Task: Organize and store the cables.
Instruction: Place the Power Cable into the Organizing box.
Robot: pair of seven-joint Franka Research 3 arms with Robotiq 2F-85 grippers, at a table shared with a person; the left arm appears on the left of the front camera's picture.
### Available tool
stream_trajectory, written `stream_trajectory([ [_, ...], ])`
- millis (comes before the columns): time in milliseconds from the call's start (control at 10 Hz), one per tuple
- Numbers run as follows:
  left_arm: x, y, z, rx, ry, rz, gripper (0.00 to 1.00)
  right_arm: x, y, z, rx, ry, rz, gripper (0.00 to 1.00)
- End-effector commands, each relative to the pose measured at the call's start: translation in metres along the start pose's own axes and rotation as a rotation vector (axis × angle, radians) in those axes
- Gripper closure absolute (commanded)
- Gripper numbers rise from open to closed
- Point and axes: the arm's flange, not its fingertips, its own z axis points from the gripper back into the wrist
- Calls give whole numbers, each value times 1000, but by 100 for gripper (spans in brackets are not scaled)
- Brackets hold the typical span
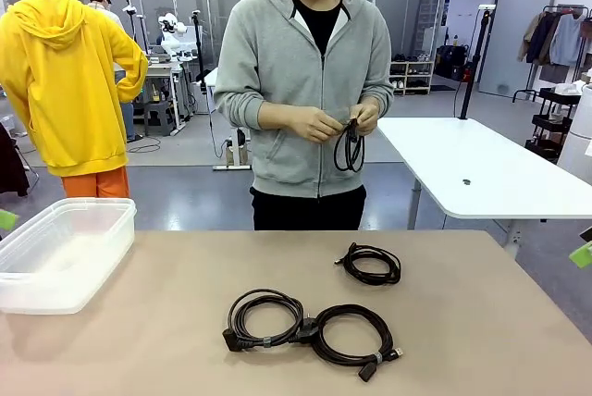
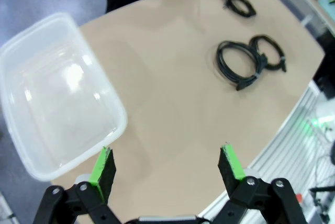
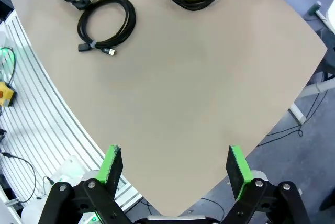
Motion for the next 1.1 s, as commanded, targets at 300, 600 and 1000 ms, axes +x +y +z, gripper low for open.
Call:
stream_trajectory([
  [300,124,-113,-88,-25,173,-230,0,-2,1,3,2,3,10,0],
  [600,162,-184,-158,-103,304,-306,0,-2,1,3,2,3,10,0],
  [1000,152,-247,-245,-184,480,-518,0,-2,1,3,2,3,10,0],
])
